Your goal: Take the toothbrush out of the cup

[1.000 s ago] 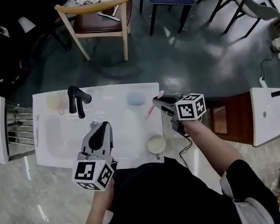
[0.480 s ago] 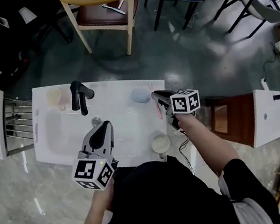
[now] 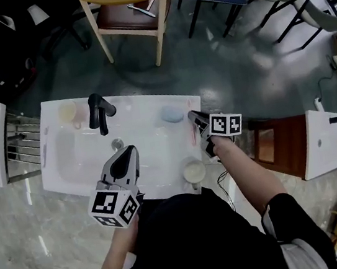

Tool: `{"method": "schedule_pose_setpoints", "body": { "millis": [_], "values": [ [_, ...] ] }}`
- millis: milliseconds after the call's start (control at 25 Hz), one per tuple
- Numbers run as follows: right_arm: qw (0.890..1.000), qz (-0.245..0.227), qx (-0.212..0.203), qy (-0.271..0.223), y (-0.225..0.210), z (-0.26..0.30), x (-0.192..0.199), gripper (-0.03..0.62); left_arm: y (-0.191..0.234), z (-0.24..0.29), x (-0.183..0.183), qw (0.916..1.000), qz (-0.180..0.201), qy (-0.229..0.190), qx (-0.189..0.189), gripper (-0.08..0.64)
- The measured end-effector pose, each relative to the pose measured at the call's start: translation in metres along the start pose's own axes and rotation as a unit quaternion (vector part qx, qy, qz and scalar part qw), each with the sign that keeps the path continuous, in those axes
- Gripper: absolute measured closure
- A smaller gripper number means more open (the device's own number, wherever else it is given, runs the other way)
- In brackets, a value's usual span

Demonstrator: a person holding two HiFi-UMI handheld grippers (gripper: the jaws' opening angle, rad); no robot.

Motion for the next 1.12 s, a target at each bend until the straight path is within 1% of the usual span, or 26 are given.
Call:
{"method": "schedule_pose_setpoints", "body": {
  "millis": [120, 320, 560, 680, 840, 960, 1040, 1120],
  "values": [
    [1.000, -0.006, -0.003, 0.004, 0.003, -0.001, 0.002, 0.546, -0.002, -0.003, 0.000, 1.0000, 0.002, 0.000, 0.001, 0.543],
    [1.000, -0.018, -0.009, -0.003, 0.008, -0.010, 0.000, 0.545, -0.009, -0.005, 0.001, 1.0000, 0.006, -0.002, 0.005, 0.543],
    [0.998, -0.052, -0.017, -0.010, 0.014, -0.029, -0.005, 0.545, -0.023, -0.006, 0.001, 0.9998, 0.010, -0.006, 0.014, 0.543],
    [0.997, -0.079, -0.012, -0.019, 0.019, -0.041, -0.011, 0.545, -0.030, -0.006, -0.001, 0.9997, 0.015, -0.008, 0.018, 0.543],
    [0.993, -0.110, -0.016, -0.038, 0.027, -0.058, -0.023, 0.545, -0.037, -0.002, -0.001, 0.9995, 0.019, -0.010, 0.025, 0.543],
    [0.989, -0.135, -0.039, -0.046, 0.042, -0.080, -0.028, 0.545, -0.049, 0.000, -0.001, 0.9992, 0.023, -0.009, 0.030, 0.543],
    [0.984, -0.162, -0.055, -0.054, 0.054, -0.100, -0.032, 0.545, -0.059, 0.000, -0.001, 0.9991, 0.027, -0.010, 0.032, 0.543],
    [0.976, -0.190, -0.072, -0.071, 0.070, -0.121, -0.042, 0.545, -0.069, 0.000, -0.005, 0.9988, 0.033, -0.017, 0.032, 0.543]
  ]
}}
Point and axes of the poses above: the fingertips, and each gripper's own axes: z forward along the fingers, y to its left, x out of its underside, the point moved 6 cm from there along -z, backward along the fingers, and after that the axes turned 6 degrees about -y, right-handed, at the moved point
